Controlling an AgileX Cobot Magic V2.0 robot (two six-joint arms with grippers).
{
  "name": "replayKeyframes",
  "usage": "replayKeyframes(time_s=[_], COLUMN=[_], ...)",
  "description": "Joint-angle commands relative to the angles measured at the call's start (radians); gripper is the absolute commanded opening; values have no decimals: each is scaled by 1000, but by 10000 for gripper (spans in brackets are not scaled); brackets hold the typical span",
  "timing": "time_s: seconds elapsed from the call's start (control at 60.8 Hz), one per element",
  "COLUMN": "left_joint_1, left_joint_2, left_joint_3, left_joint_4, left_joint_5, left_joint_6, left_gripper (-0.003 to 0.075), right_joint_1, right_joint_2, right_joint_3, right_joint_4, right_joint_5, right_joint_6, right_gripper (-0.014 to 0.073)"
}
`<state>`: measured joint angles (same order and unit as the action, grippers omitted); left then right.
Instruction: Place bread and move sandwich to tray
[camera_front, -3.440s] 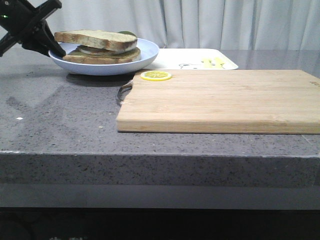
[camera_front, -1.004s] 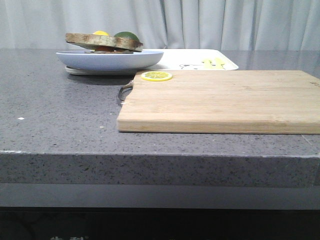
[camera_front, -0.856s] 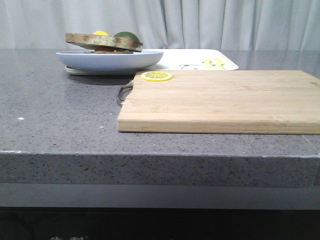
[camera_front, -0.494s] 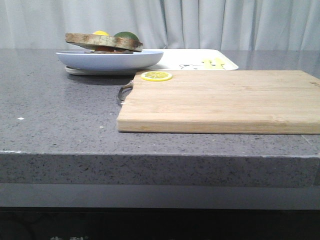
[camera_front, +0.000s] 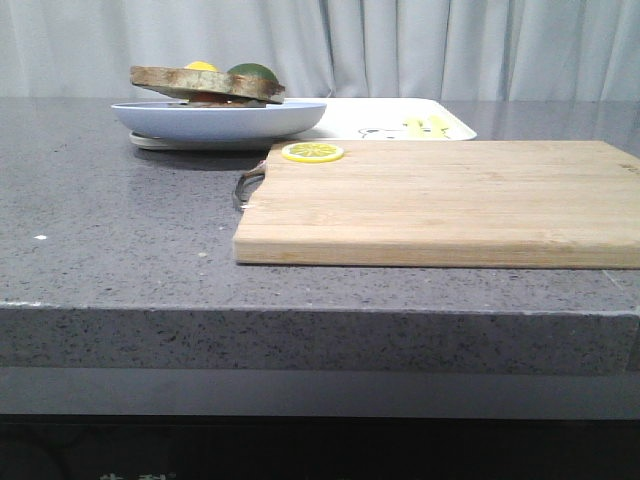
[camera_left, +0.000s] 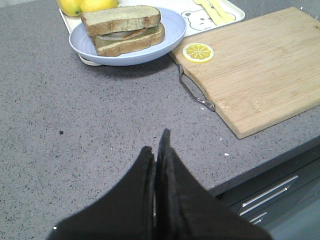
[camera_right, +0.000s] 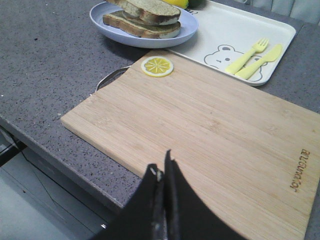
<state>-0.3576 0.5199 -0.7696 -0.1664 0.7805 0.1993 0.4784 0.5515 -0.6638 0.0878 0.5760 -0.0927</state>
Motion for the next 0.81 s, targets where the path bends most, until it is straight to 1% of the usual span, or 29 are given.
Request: replayKeyframes(time_s=[0.0, 0.082, 0.148, 0.214, 0.296, 0.379, 0.461, 0.527, 0.576, 0.625, 0.79], left_joint_1=[31, 116, 181, 240, 301, 340, 349, 334, 315, 302, 297], left_joint_2=[-39, -114, -180, -245, -295, -332, -366, -401, -429, -449, -483], left_joint_3=[14, 96, 165, 229, 301, 365, 430, 468, 498, 525, 625], left_joint_4=[-24, -24, -24, -22, -19, -19, -14, 44, 117, 166, 179], left_joint_5=[-105, -158, -237, -285, -319, -364, -419, -455, -482, -508, -659], left_joint_6=[-9, -9, -9, -9, -9, -9, -27, -127, -222, -277, -280], left_gripper=[-18, -18, -18, -18, -18, -18, -18, -18, -18, -18, -18], right_joint_1=[-5, -5, -5, -5, -5, -5, -5, -5, -5, -5, -5], right_joint_2=[2, 2, 2, 2, 2, 2, 2, 2, 2, 2, 2], right_joint_3=[-27, -27, -27, -27, -27, -27, -27, -27, -27, -27, -27], right_joint_4=[-8, -8, -8, -8, -8, -8, -8, -8, -8, -8, -8], right_joint_5=[-67, -68, -67, -67, -68, -67, -67, -67, -67, -68, -68], right_joint_6=[-3, -3, -3, -3, -3, -3, -3, -3, -3, -3, -3], right_gripper=[-118, -118, -118, -118, -118, -118, -118, -118, -118, -118, -118])
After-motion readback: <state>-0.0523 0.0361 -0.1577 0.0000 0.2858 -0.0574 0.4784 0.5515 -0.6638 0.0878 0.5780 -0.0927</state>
